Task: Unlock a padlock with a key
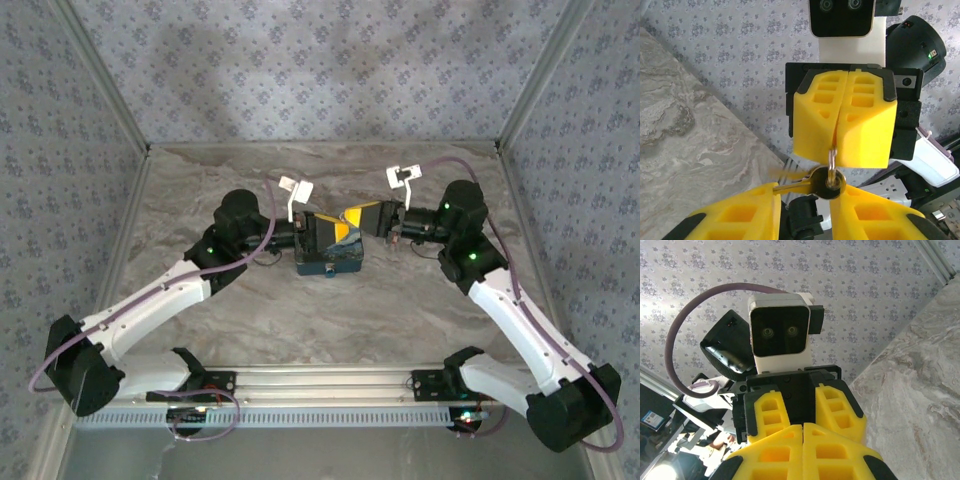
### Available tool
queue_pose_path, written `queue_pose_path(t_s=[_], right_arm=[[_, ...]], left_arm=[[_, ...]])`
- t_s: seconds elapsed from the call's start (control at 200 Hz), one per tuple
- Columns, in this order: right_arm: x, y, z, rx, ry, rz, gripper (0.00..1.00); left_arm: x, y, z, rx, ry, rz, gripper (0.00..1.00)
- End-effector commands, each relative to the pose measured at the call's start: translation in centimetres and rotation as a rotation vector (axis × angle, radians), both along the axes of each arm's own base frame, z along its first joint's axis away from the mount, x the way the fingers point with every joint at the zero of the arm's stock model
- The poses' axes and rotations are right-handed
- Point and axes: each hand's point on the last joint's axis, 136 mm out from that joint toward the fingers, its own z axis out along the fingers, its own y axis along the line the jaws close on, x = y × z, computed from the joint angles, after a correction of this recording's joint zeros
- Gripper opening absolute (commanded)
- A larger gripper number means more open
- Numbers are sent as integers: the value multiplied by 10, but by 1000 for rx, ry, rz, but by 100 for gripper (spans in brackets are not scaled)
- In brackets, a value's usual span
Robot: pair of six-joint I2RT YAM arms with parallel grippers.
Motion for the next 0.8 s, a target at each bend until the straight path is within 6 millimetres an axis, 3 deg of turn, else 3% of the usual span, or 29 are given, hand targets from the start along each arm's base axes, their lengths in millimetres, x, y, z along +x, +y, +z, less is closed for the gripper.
queue_pose_path(t_s=[0.0,0.225,0.51,0.555,0.65,0.799], right_arm=[[-3,-6,11,17,-21,-15,0],[-5,-9,12,18,-19,-10,0],[-6,-9,9,17,-12,-5,0],[-6,-9,9,15,-10,-4,0],[-5,-9,7,11,-5,-7,0],[-5,-8,6,11,0,0,0]], left_arm=[[-6,0,21,-32,-57,-21,25],[-8,6,17,-3,-66,1,13],[-6,5,21,-6,-78,7,6],[-5,5,21,-4,-79,11,11],[-4,5,23,-8,-82,17,38],[-5,3,32,-33,-94,-1,45]])
